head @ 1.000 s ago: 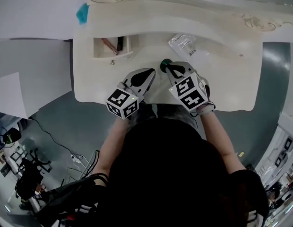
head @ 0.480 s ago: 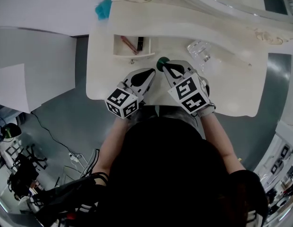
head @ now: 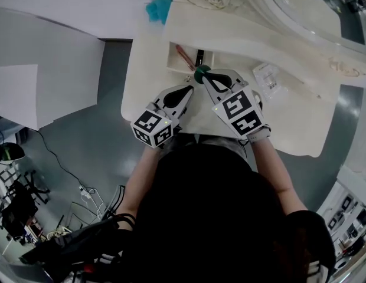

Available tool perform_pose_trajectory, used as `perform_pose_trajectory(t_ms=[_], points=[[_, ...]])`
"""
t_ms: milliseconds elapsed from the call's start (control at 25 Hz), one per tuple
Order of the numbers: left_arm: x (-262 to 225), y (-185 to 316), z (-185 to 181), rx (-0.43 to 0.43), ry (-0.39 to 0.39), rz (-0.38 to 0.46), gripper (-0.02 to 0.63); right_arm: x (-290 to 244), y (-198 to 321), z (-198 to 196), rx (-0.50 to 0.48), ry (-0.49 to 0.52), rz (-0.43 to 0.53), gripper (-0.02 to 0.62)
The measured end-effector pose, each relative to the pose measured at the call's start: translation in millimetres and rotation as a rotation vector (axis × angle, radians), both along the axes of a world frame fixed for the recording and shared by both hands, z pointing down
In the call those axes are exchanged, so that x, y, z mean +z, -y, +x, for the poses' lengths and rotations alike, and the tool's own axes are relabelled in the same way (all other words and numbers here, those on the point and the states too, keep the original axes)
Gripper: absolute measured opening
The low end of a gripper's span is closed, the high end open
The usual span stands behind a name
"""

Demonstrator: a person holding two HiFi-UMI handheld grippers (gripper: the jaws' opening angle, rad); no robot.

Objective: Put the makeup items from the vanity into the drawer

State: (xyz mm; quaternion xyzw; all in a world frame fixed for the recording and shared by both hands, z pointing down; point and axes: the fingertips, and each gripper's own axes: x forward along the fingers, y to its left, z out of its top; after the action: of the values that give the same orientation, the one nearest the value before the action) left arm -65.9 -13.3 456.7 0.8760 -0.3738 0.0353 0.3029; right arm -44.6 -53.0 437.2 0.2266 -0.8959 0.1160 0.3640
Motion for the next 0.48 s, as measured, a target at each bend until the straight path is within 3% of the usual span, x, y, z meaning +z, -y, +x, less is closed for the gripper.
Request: perform_pose_trajectory(t_ms=[480], points=[[2, 4, -81, -0.07, -0.009, 0.001, 0.015, 11, 33, -53, 0.033, -0.143, 0.069, 0.023]])
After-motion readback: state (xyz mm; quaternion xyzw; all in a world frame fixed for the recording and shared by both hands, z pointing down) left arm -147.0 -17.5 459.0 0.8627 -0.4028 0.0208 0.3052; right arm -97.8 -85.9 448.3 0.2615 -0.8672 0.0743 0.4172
